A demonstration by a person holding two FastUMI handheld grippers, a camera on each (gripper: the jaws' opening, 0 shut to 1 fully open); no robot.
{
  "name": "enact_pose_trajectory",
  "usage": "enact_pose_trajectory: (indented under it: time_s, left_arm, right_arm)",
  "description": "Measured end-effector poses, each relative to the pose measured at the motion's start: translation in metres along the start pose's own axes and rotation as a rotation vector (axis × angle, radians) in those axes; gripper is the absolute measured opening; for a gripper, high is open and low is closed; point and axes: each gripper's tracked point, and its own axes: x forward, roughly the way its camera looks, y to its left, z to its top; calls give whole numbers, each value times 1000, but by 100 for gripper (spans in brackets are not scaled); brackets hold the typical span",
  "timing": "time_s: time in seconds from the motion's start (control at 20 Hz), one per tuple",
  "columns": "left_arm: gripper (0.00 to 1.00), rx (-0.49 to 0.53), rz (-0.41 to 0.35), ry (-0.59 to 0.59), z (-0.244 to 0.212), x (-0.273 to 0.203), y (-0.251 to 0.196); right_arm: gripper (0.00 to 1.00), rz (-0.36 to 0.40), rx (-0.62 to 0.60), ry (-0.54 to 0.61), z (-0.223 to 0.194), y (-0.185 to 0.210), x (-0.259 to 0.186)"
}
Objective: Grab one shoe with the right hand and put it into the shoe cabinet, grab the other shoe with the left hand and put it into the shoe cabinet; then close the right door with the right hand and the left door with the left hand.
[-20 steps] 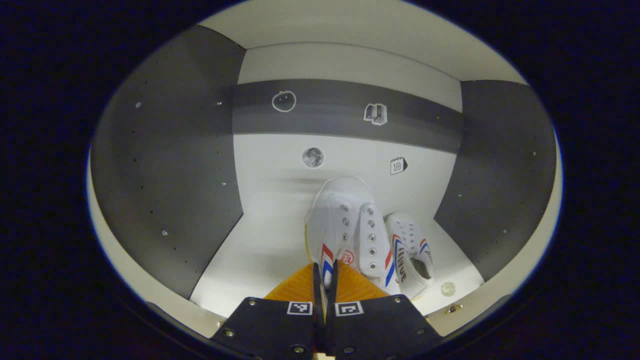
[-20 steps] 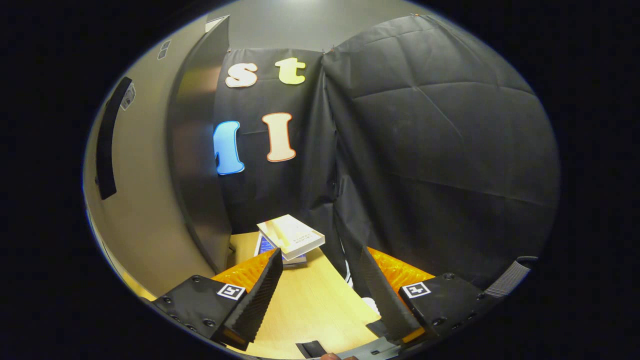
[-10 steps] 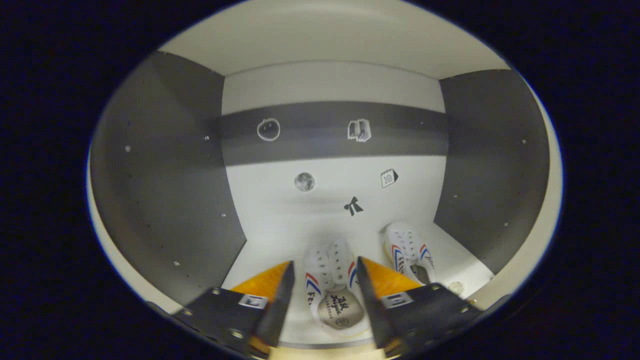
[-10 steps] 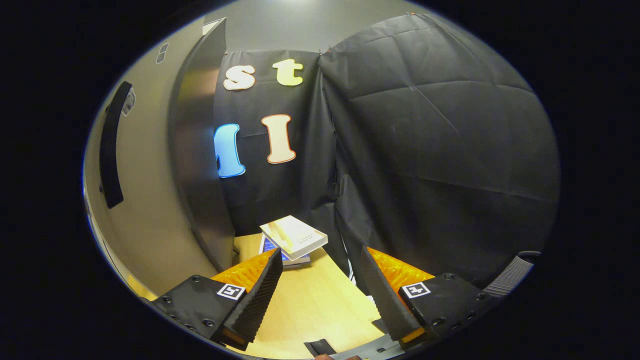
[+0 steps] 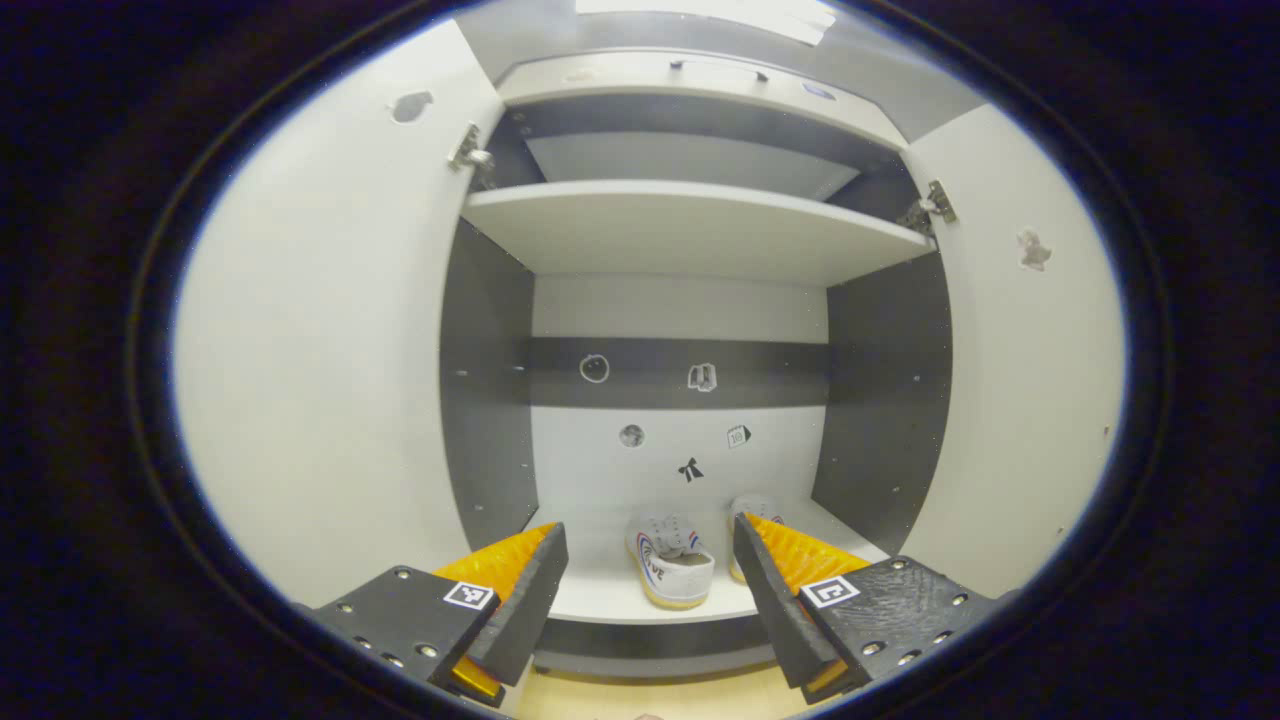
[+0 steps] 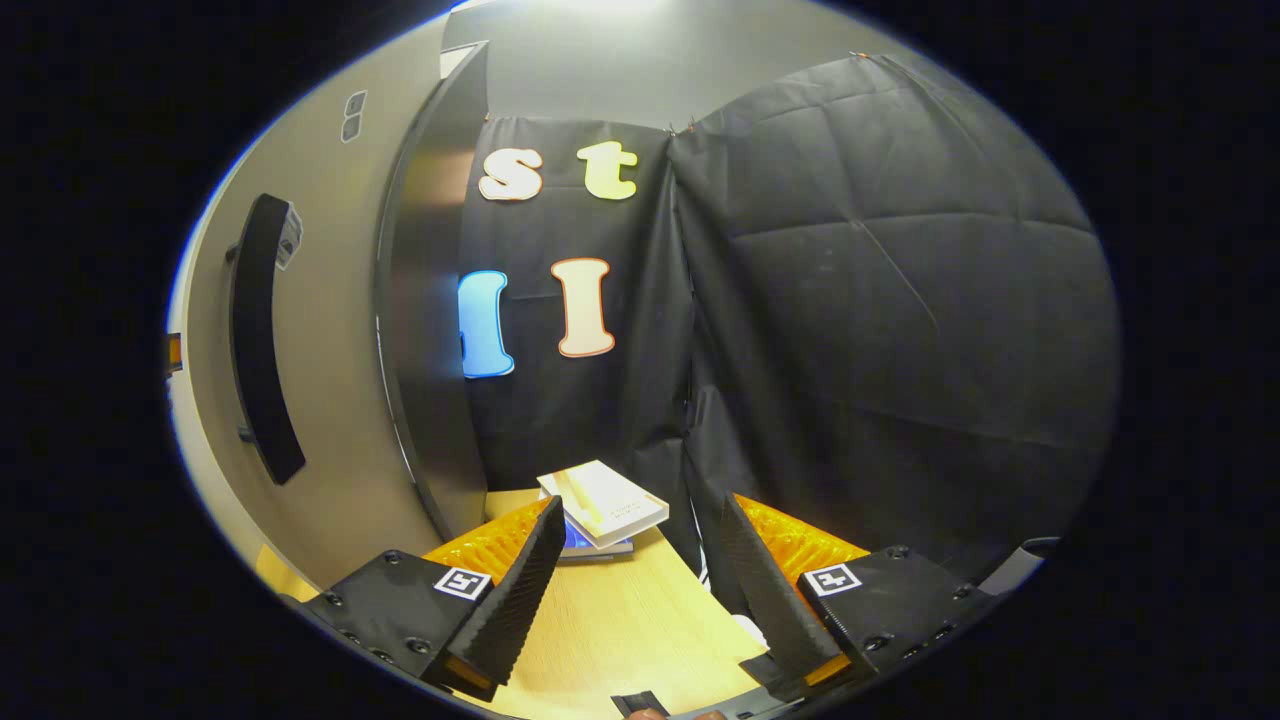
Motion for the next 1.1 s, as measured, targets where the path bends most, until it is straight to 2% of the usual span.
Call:
enact_pose_trajectory:
  time_s: [0.05,0.15,0.3,0.35,0.4,0.45,0.5,0.6,0.65,0.75,0.8,0.85,0.9,1.1]
  left_arm:
    - [100,-11,4,-51,4,-16,2]
    - [100,-32,3,-108,-5,-45,9]
    - [100,-35,27,-48,-39,-85,12]
    - [100,-35,25,-36,-48,-94,11]
    - [100,-41,30,-25,-55,-105,14]
    - [94,-52,32,-12,-63,-114,21]
    - [94,-62,26,-2,-76,-132,24]
    - [95,-40,24,17,-85,-152,32]
    - [95,-24,31,22,-90,-161,41]
    - [95,-22,30,31,-94,-174,53]
    - [94,-32,28,31,-95,-179,59]
    - [97,-41,30,28,-94,-185,65]
    - [94,-47,34,25,-94,-190,73]
    - [95,-61,50,26,-97,-204,97]
  right_arm:
    - [98,6,-14,-17,8,5,-1]
    - [98,36,-27,-20,15,19,-3]
    - [98,59,-5,-60,41,29,-15]
    - [93,63,0,-75,49,31,-20]
    - [98,65,6,-87,54,33,-26]
    - [98,68,16,-97,60,36,-32]
    - [100,71,30,-109,67,39,-37]
    - [93,86,61,-133,78,47,-49]
    - [98,103,76,-141,82,52,-54]
    - [98,208,122,-135,86,83,-65]
    - [93,257,137,-132,89,95,-72]
    - [93,271,132,-131,90,100,-74]
    - [98,256,108,-136,90,96,-75]
    - [98,181,-27,-155,93,96,-74]
